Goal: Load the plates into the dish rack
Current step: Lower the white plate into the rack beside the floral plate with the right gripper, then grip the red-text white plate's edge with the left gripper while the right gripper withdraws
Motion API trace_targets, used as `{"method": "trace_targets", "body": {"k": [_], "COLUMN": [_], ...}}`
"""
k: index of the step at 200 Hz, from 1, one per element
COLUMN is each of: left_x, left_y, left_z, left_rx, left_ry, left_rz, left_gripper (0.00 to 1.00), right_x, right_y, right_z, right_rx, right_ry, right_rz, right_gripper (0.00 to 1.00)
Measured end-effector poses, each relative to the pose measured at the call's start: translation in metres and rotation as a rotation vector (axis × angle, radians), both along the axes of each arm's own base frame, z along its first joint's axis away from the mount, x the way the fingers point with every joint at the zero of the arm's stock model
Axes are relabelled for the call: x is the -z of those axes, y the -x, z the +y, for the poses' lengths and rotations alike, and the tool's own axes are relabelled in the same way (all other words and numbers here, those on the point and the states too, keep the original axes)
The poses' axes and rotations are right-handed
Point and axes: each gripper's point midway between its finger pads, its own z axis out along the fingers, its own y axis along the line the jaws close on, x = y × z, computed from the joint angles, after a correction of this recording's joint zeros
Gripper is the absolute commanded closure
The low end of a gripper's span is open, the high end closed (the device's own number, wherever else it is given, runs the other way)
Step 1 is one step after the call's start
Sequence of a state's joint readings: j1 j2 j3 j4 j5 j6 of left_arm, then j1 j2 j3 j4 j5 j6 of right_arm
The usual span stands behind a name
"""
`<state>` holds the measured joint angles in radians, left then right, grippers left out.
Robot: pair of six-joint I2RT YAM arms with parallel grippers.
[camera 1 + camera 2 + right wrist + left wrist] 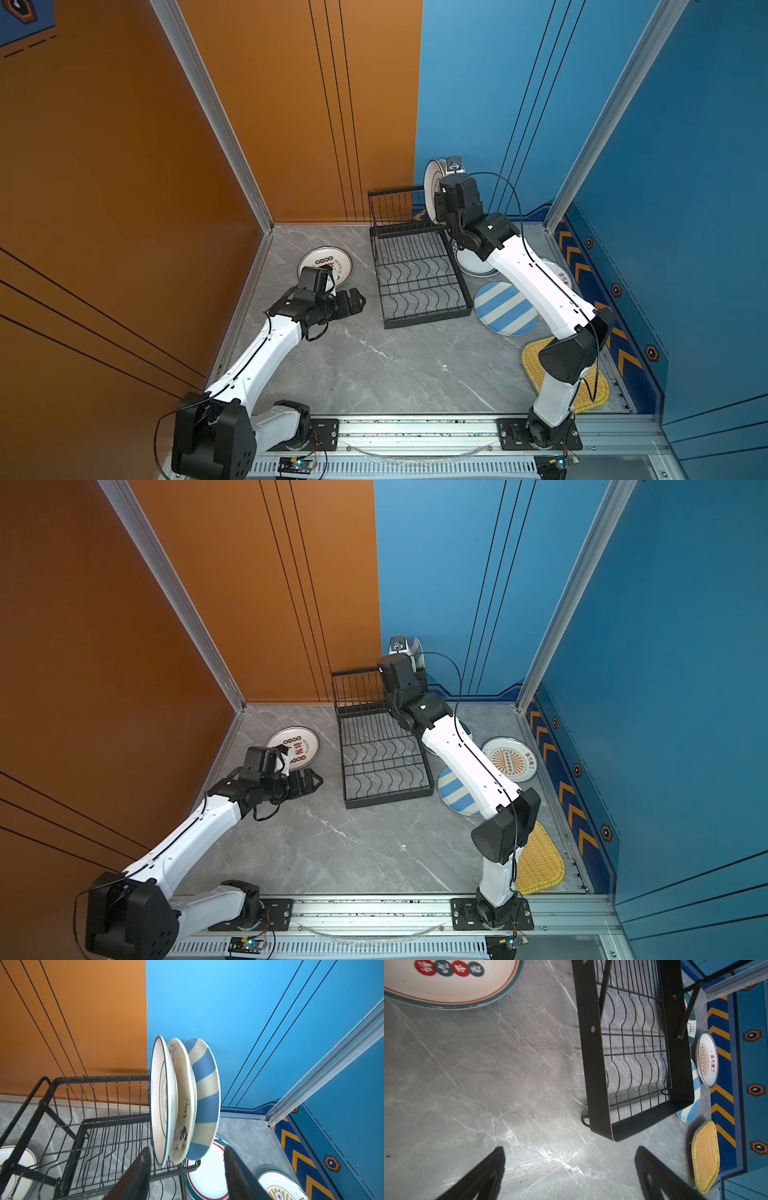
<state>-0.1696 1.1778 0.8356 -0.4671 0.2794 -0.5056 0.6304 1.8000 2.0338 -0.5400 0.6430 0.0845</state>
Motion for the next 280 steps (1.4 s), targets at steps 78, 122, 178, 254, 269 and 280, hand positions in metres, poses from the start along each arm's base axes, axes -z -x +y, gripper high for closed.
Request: {"method": "trace_targets", "body": {"k": [78, 122, 178, 254, 269, 280], "left_x": [0.033, 0.054, 0.083, 0.09, 0.09, 0.092], "left_y": [-0.034, -0.061, -0.081, -0.112, -0.118, -0.122], "left_z": [0.075, 0.094, 0.113, 0.124, 0.125, 0.126], "left_rx": [-0.281, -0.366, -0.441, -0.463, -0.465, -0.467], "left_ry": [0.106, 0.185, 0.245, 0.279, 0.282, 0.285], "left_rz": [0.012, -0.001, 0.02, 0.002, -0.005, -0.008], "left_gripper": [0.13, 0.25, 0.38, 0.47, 0.49, 0.5], "right_x": [0.007, 0.031, 0.043, 0.047, 0.049, 0.05], "right_y": [0.055, 0.071, 0.082, 0.084, 0.083, 0.083], "right_z": [-0.02, -0.031, -0.053, -0.08, -0.083, -0.084], "right_rx": [-0.063, -0.067, -0.035, 0.015, 0.02, 0.023], "right_ry": [-0.146, -0.181, -0.217, -0.252, -0.256, -0.259], "right_rz": [0.064, 0.123, 0.147, 0.15, 0.154, 0.156], "right_gripper": [0.23, 0.22, 0.22, 0.22, 0.22, 0.22]}}
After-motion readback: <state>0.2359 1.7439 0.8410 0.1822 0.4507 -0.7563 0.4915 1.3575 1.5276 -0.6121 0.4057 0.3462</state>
